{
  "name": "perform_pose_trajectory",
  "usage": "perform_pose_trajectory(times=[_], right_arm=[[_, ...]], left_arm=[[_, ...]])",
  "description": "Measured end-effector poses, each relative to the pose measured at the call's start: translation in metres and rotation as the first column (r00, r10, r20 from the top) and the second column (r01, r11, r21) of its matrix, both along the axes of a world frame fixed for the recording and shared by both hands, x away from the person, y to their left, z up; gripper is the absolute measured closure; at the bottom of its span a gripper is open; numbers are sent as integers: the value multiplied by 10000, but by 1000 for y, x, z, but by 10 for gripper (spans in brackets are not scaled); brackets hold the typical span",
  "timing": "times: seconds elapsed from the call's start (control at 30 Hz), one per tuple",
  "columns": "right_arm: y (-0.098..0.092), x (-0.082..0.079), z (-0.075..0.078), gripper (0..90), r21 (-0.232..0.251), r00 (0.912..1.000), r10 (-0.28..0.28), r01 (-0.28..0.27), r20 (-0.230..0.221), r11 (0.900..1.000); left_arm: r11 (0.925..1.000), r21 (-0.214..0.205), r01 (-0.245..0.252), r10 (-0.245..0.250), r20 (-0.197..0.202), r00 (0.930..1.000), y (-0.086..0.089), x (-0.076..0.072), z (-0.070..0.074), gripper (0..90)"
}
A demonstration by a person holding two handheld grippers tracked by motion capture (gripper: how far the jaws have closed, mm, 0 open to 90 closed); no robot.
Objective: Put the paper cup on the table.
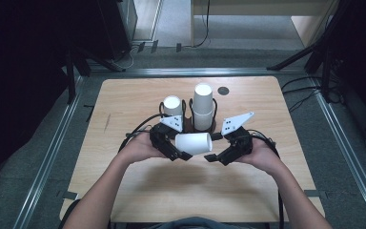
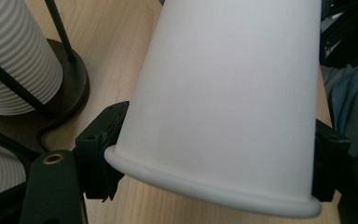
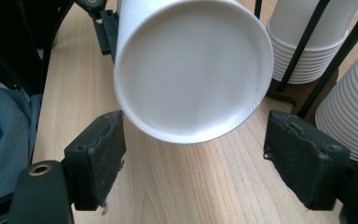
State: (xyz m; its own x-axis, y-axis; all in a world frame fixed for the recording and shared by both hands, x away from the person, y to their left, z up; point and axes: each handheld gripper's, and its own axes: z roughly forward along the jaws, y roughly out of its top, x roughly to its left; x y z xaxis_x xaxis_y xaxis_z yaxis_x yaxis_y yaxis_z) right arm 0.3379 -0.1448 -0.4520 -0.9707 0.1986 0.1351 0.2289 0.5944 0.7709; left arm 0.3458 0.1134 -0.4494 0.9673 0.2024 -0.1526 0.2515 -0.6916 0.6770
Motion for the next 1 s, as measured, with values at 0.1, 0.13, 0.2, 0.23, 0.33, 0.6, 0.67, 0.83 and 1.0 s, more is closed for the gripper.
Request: perform_pose_trajectory(times=[0.1, 0.13, 0.2, 0.23, 0.33, 0.6, 0.67, 0.83, 1.0], right_arm=[[1, 0, -1, 214, -105, 9999, -74, 75, 82, 9999], [1, 0, -1, 214, -179, 9999, -107, 109, 99, 9998], [1, 1, -2, 214, -256, 9998, -124, 128, 141, 9996], [2, 1, -3, 214, -286, 9998, -106, 111, 181, 9995], [2, 2, -4, 214, -360, 9995, -157, 167, 278, 9992], [5, 1, -5, 215, -534, 9989, -114, 138, 457, 9985], [6, 1, -6, 214, -552, 9986, -60, 89, 524, 9984], [10, 2, -7, 214, -602, 9988, -18, 48, 496, 9982], [14, 2, -10, 218, -739, 9987, 117, -81, 493, 9972]], left_arm=[[9997, 257, 4, -3, -38, 10000, 1, 3, 1, 238], [9994, 336, 8, -6, -71, 10000, 1, 4, 2, 237], [9991, 429, -31, 32, -13, 10000, 1, 5, 3, 238], [9988, 497, -6, 7, -12, 10000, 1, 6, 3, 238], [9973, 737, 62, -65, 42, 10000, -1, 7, 3, 238], [9896, 1387, 384, -374, -98, 9993, -9, 10, -3, 238], [9877, 1498, 450, -429, -171, 9989, -12, 11, -5, 238], [9817, 1764, 712, -666, -318, 9973, -19, 12, -9, 238], [9703, 2248, 891, -818, -416, 9958, -25, 10, -17, 237]])
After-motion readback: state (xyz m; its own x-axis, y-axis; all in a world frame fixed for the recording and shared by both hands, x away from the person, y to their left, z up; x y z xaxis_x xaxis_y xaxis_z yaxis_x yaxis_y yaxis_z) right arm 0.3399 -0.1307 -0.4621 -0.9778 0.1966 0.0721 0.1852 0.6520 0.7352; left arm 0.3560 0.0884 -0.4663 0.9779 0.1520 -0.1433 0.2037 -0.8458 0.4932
